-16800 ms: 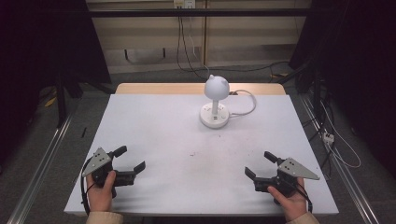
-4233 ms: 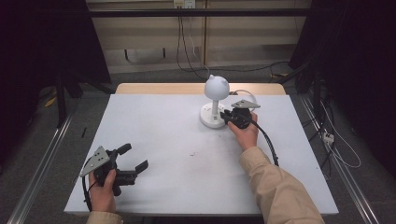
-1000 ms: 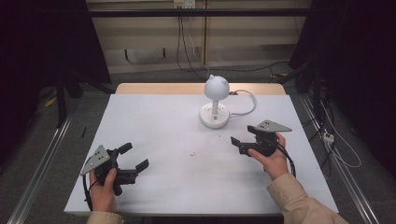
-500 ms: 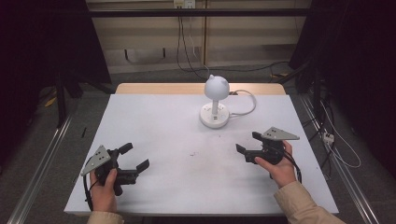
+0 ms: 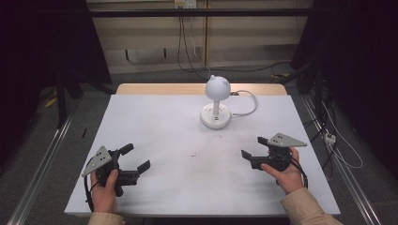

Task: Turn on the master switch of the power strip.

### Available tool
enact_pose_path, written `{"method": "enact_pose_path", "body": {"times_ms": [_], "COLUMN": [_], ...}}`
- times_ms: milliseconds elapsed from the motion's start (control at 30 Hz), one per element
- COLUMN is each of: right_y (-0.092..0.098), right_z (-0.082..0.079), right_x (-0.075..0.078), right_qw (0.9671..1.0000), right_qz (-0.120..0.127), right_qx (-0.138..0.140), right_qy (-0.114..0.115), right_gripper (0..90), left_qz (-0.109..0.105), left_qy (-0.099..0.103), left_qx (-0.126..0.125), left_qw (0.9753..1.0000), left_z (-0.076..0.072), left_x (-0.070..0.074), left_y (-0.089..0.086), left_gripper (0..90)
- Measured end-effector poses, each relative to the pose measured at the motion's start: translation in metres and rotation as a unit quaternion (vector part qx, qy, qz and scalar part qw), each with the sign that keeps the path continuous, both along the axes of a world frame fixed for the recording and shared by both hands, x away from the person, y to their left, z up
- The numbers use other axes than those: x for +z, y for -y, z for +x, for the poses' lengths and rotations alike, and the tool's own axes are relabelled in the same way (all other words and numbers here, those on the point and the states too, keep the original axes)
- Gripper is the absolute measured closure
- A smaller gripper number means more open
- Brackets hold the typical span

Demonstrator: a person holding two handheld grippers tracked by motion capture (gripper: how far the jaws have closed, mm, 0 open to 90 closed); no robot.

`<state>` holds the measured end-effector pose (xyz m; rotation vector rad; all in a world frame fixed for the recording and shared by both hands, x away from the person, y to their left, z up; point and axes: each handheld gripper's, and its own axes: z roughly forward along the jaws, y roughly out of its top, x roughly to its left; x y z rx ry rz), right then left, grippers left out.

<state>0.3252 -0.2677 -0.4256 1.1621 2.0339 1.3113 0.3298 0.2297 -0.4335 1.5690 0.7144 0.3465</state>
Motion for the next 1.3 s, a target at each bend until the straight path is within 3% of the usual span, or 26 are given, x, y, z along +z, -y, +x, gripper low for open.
{"method": "enact_pose_path", "body": {"times_ms": [600,833,1300], "right_y": [0.018,0.021,0.032], "right_z": [-0.019,-0.028,-0.042], "right_x": [-0.01,-0.013,-0.025], "right_qw": [0.9999,0.9999,0.9999], "right_qz": [0.005,-0.011,0.002], "right_qx": [-0.006,-0.003,-0.007], "right_qy": [-0.007,-0.005,-0.014], "right_gripper": [14.5,14.0,13.6], "left_qz": [0.008,0.008,0.01], "left_qy": [-0.001,-0.003,-0.007], "left_qx": [0.001,-0.001,-0.001], "left_qw": [1.0,1.0,0.9999], "left_z": [0.001,0.001,0.003], "left_x": [-0.001,-0.001,-0.002], "left_y": [0.0,0.0,0.002], "left_gripper": [1.9,1.9,1.9]}}
